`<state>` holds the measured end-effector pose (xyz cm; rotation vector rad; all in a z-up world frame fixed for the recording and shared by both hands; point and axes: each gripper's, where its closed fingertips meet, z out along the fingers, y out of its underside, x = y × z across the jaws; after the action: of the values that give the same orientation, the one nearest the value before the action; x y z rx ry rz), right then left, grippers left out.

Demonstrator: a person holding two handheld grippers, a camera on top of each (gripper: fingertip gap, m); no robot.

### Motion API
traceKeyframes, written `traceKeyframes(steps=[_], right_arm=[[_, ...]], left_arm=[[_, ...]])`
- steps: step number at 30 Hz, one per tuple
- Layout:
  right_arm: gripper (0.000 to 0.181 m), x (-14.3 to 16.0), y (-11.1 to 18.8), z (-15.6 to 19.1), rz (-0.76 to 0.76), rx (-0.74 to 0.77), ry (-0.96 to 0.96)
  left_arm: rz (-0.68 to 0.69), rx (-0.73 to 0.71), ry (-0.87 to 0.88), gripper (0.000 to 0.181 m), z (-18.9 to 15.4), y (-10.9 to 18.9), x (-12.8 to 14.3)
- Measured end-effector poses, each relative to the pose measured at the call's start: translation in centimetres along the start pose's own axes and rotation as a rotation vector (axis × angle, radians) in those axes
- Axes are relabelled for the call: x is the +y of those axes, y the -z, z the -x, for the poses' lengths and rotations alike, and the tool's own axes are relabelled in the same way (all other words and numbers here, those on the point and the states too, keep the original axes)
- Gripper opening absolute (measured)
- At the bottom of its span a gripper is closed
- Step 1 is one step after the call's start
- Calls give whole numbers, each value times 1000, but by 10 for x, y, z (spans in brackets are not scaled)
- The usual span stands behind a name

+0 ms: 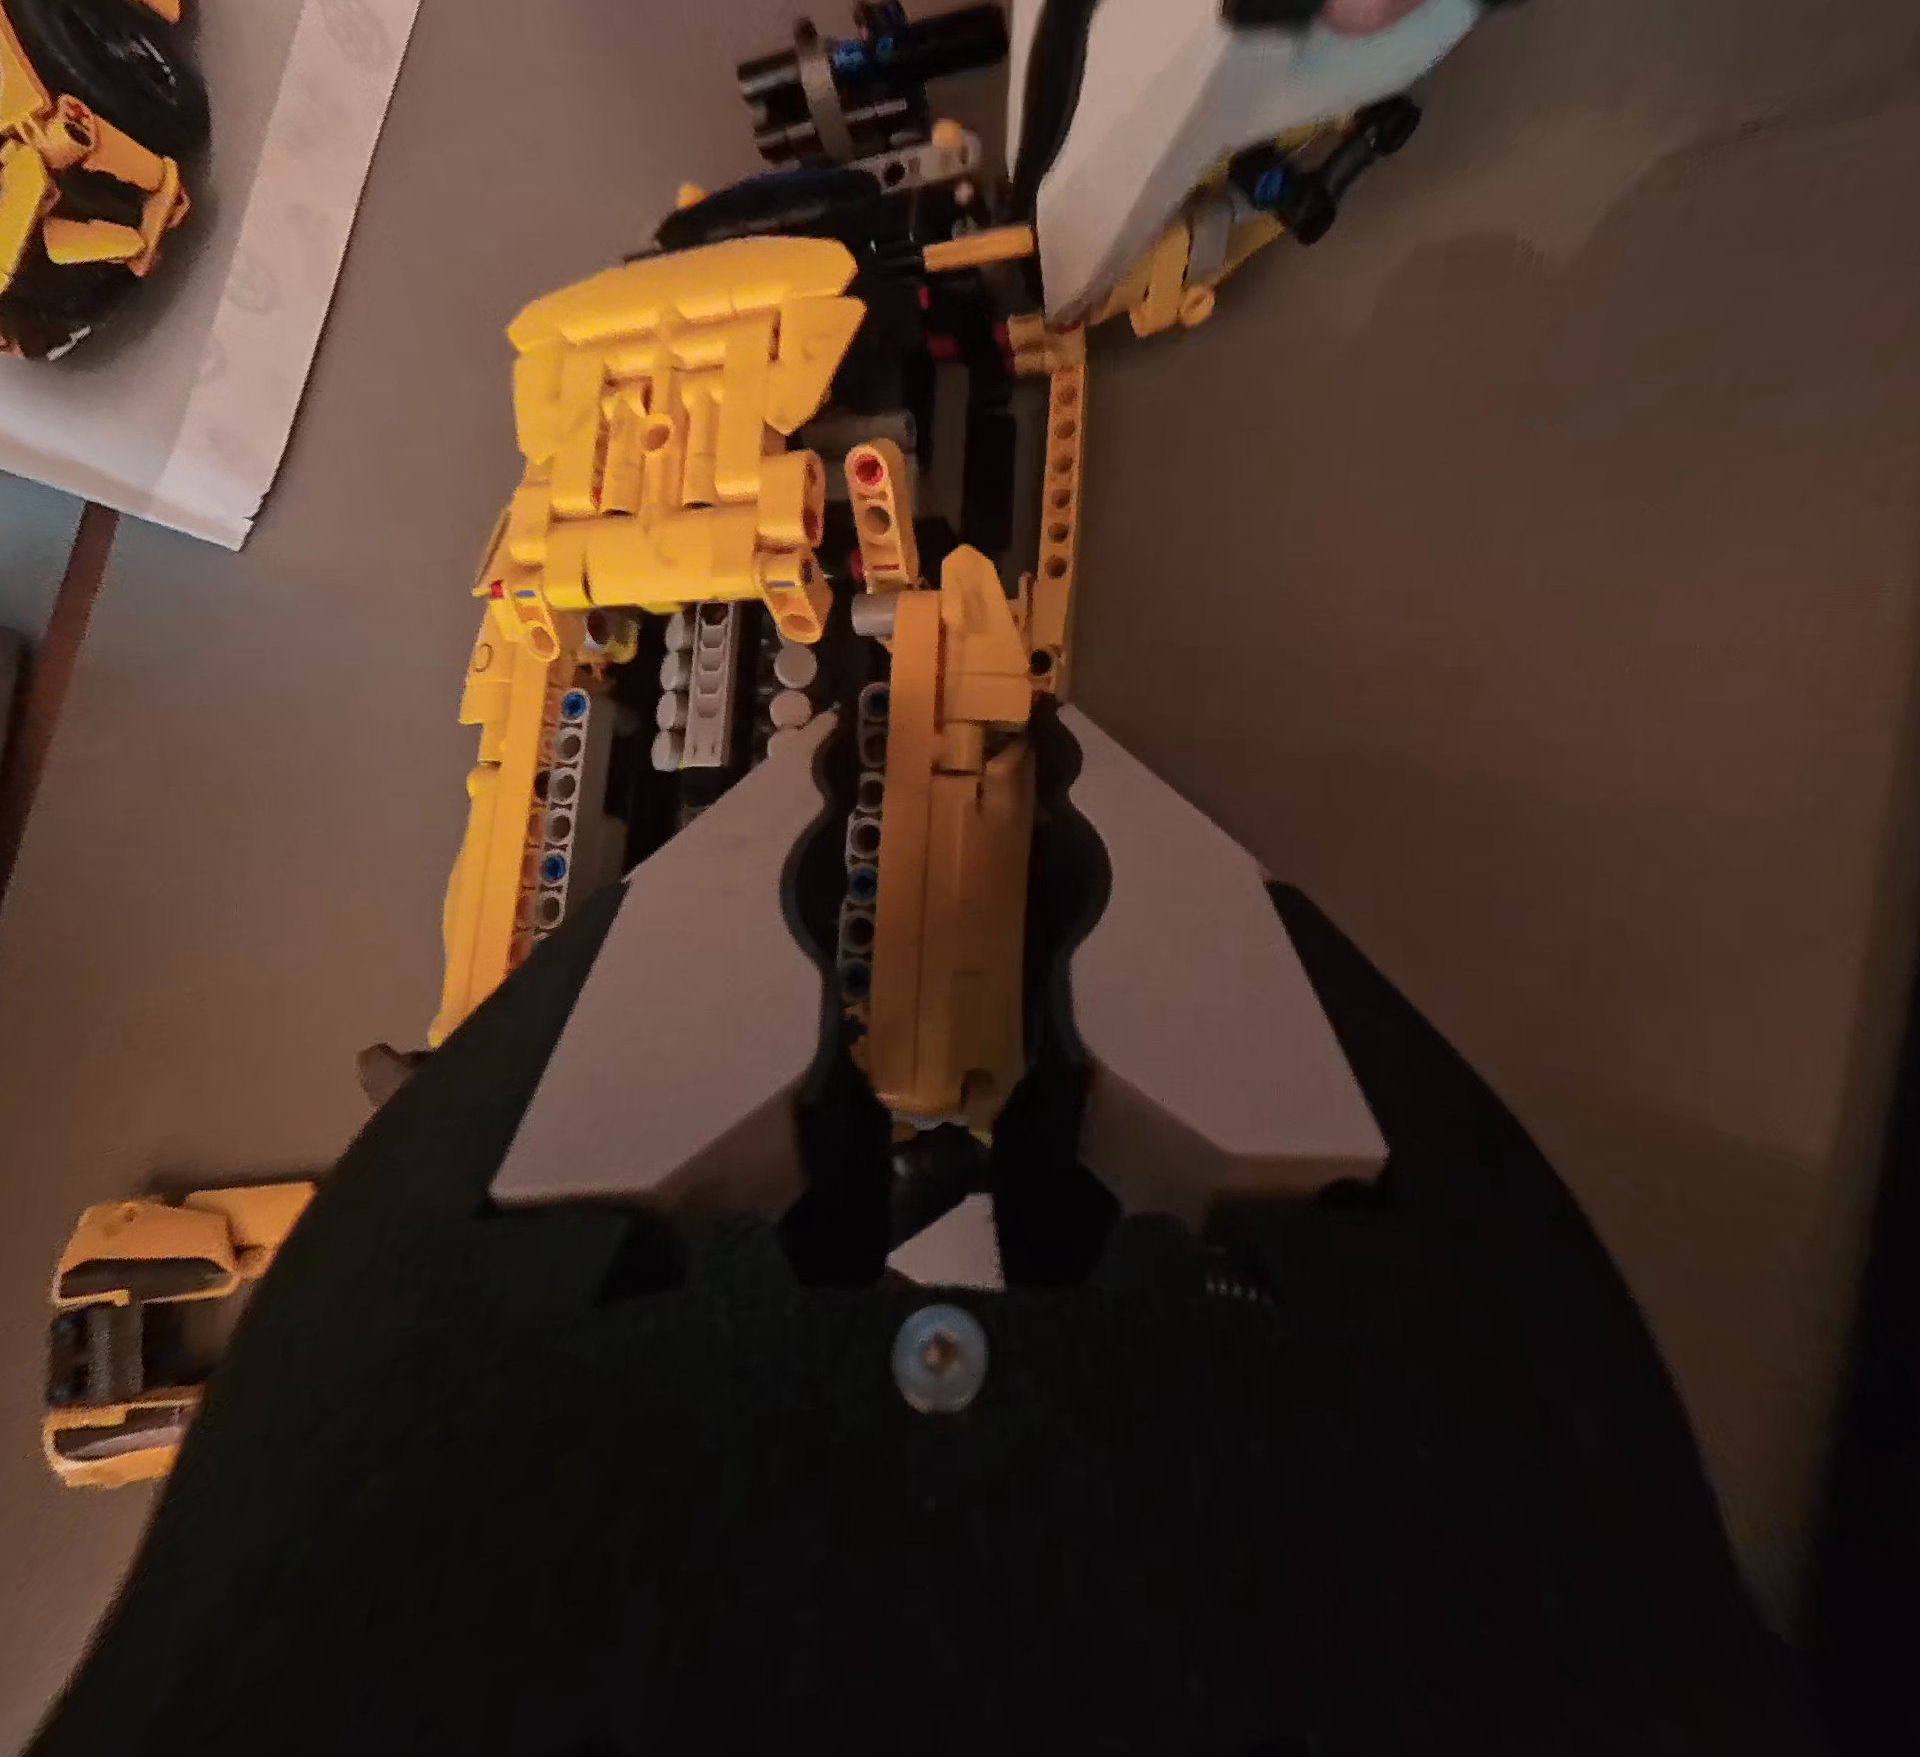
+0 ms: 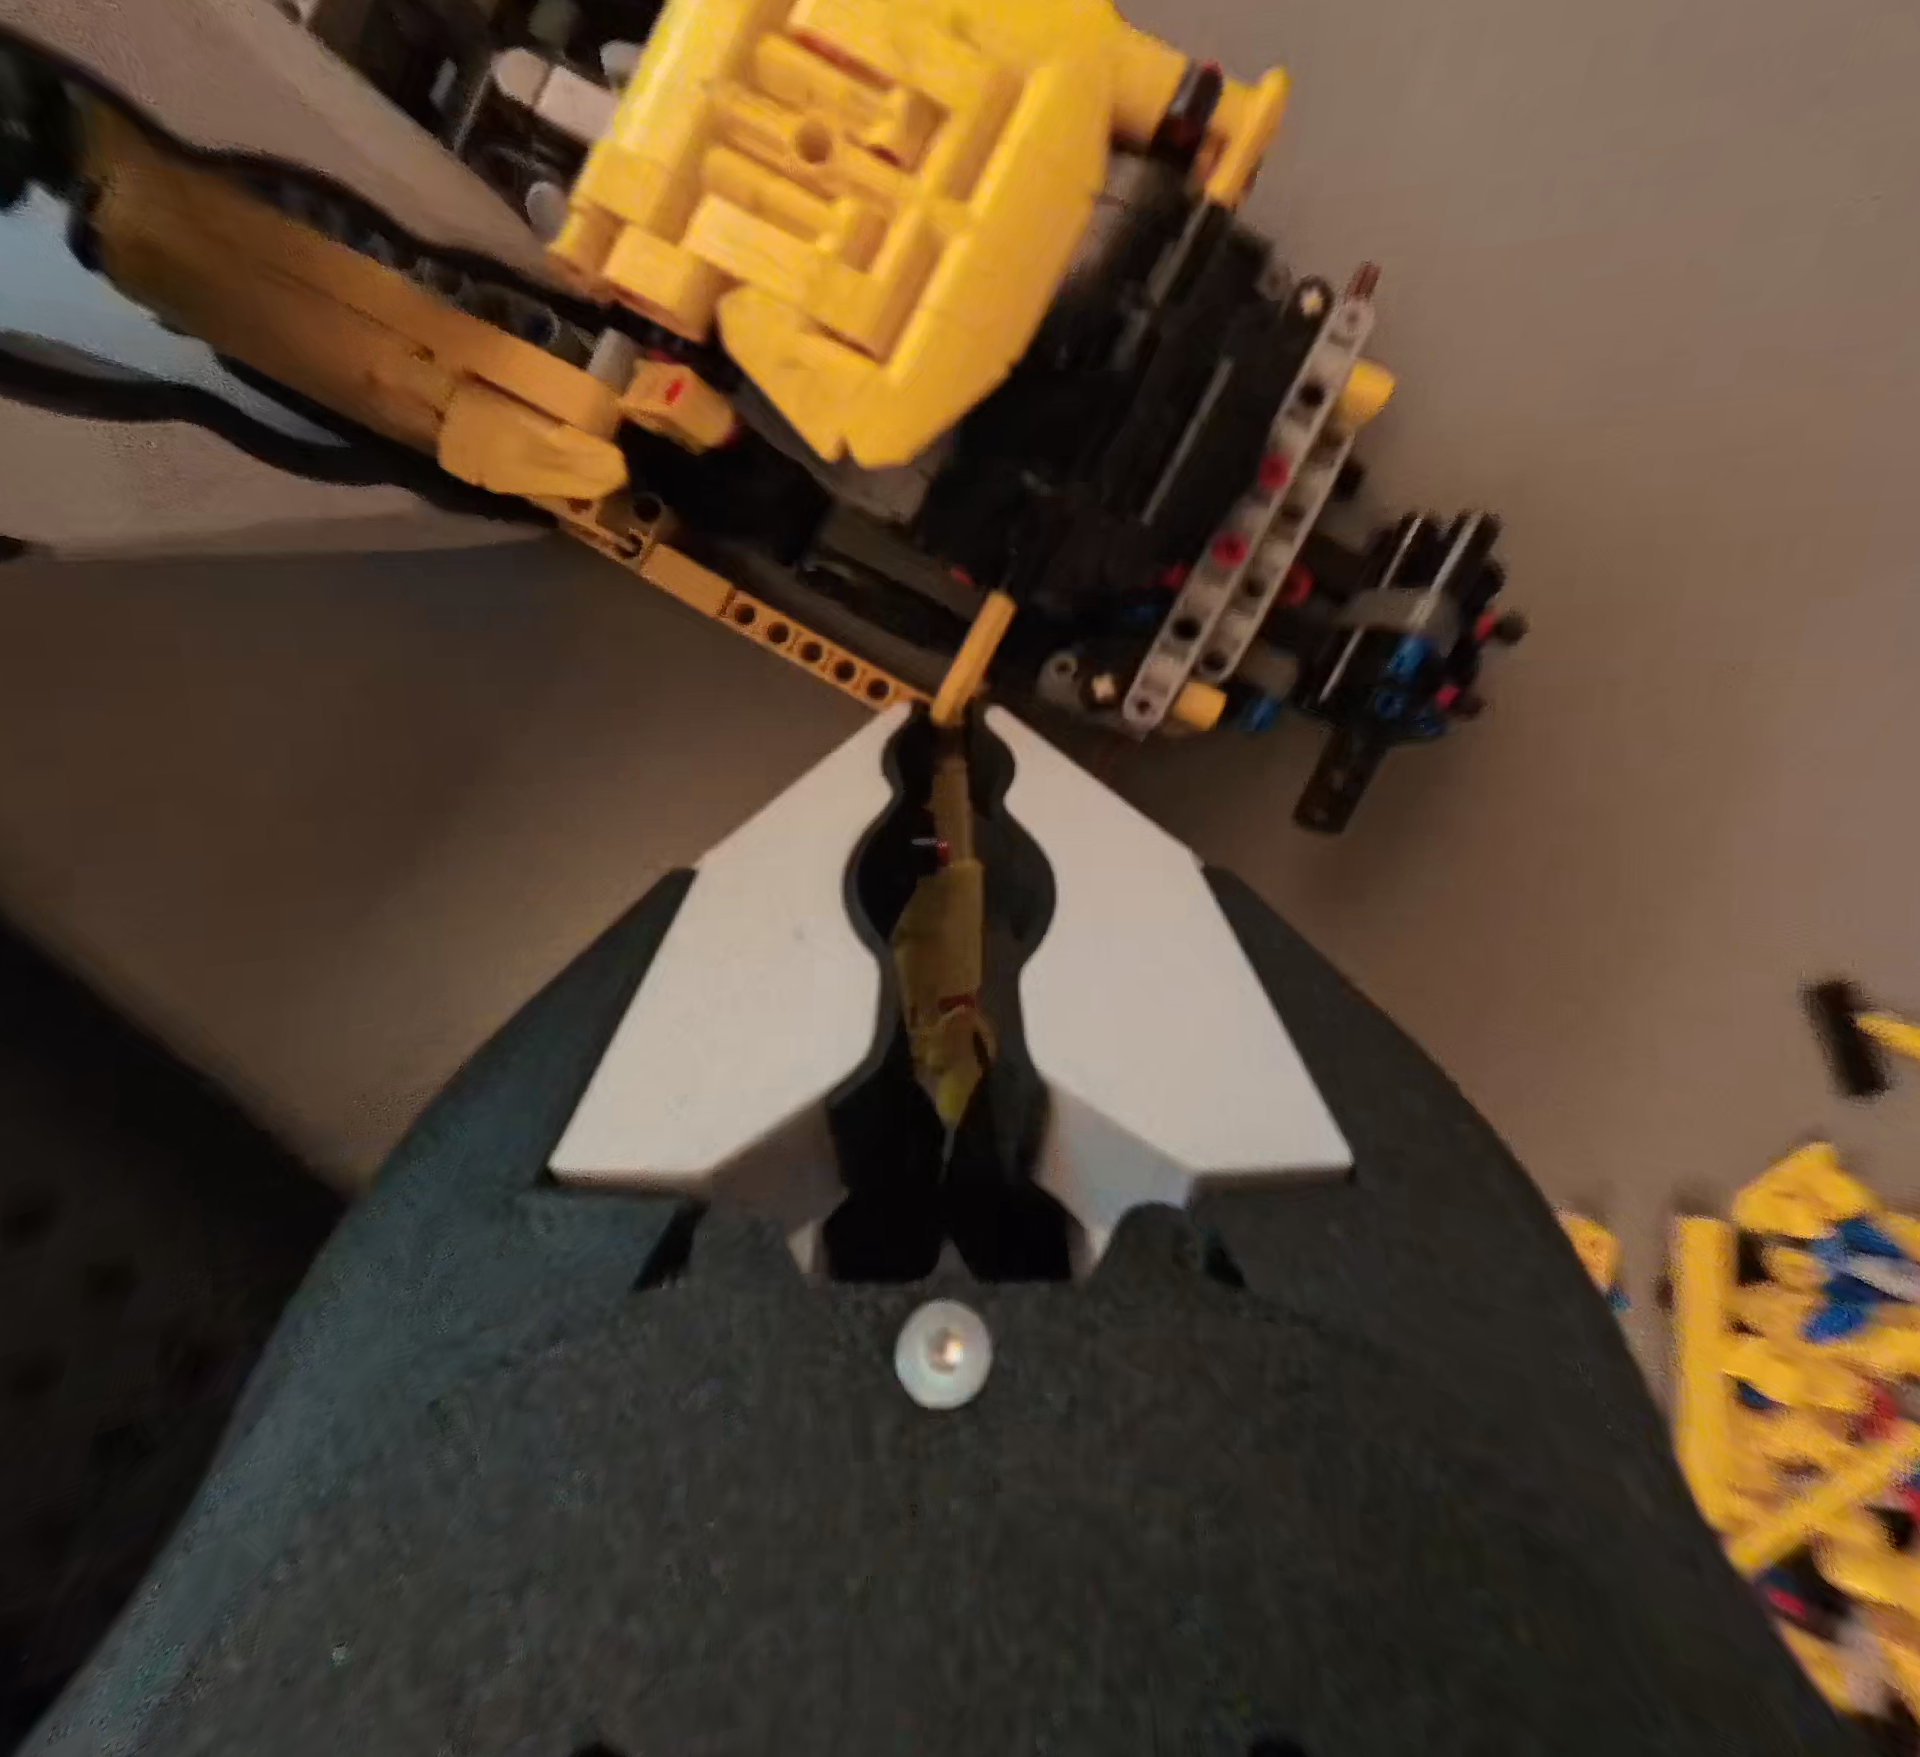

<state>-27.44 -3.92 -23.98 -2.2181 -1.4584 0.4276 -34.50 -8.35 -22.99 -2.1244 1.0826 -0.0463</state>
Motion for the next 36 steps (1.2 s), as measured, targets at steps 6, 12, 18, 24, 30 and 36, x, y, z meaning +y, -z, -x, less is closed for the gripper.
traceKeyframes(steps=[6, 12, 18, 24, 30, 36], right_arm=[[7, -1, 2, 1, 47, 153, 185], [6, -2, 0, 7, 1, 16, 80], [6, -3, 0, 12, -68, -84, 52], [5, 2, 4, 22, -47, -167, 49], [5, 4, 15, 27, -39, -237, 37], [5, 8, 14, 29, -17, -240, 53]], left_arm=[[-49, -41, 45, 39, 5, 5, -3], [-342, -114, 201, 41, -10, 60, -44], [-260, -223, 277, 3, -29, 4, -62], [-117, -172, 235, 29, -35, -32, -48], [-60, -211, 86, 22, -42, -36, -46], [46, -320, -150, 20, -45, -47, -42]])
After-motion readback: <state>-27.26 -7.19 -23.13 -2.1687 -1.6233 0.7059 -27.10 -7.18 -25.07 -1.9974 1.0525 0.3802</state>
